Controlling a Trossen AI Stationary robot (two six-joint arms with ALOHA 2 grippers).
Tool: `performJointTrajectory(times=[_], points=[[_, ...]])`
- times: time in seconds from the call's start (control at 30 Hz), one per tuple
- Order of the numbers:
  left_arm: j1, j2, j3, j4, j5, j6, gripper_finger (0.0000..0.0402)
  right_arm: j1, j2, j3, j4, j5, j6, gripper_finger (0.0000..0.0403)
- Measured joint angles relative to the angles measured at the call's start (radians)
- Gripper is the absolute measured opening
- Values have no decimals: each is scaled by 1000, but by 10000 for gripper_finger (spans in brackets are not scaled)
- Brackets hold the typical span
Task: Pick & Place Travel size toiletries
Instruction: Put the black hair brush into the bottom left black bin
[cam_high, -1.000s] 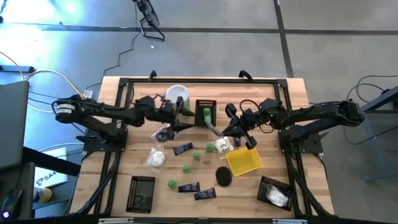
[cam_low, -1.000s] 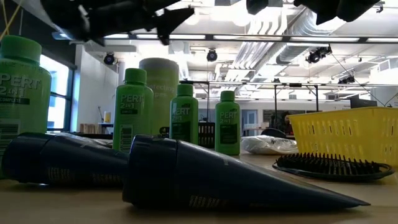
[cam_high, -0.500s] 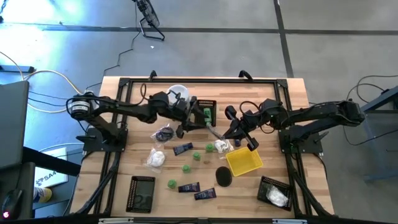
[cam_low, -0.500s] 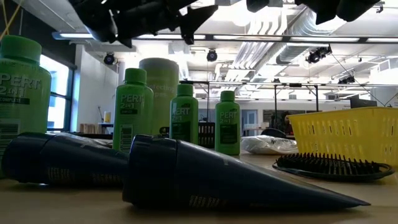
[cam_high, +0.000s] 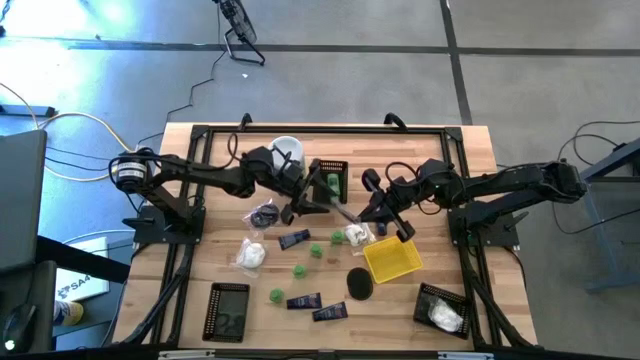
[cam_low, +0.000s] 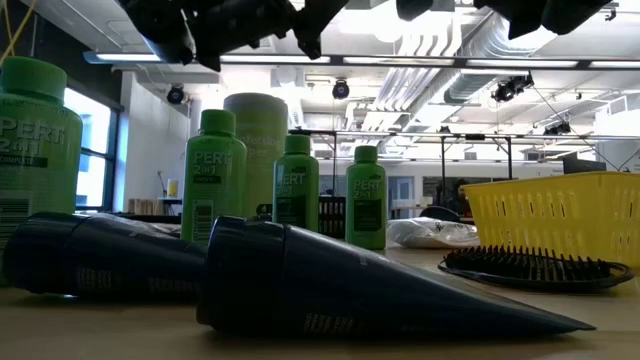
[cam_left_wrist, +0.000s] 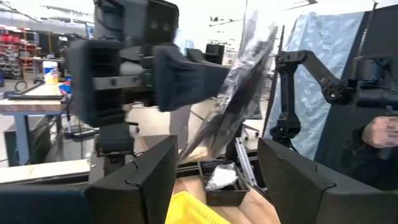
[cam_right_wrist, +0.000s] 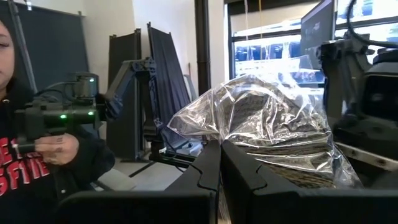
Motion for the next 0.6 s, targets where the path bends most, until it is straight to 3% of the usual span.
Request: performJointTrajectory(times=[0.6], points=[[-8,0,0,-50,-2,2,218,-3,153,0,197,78,45,3]])
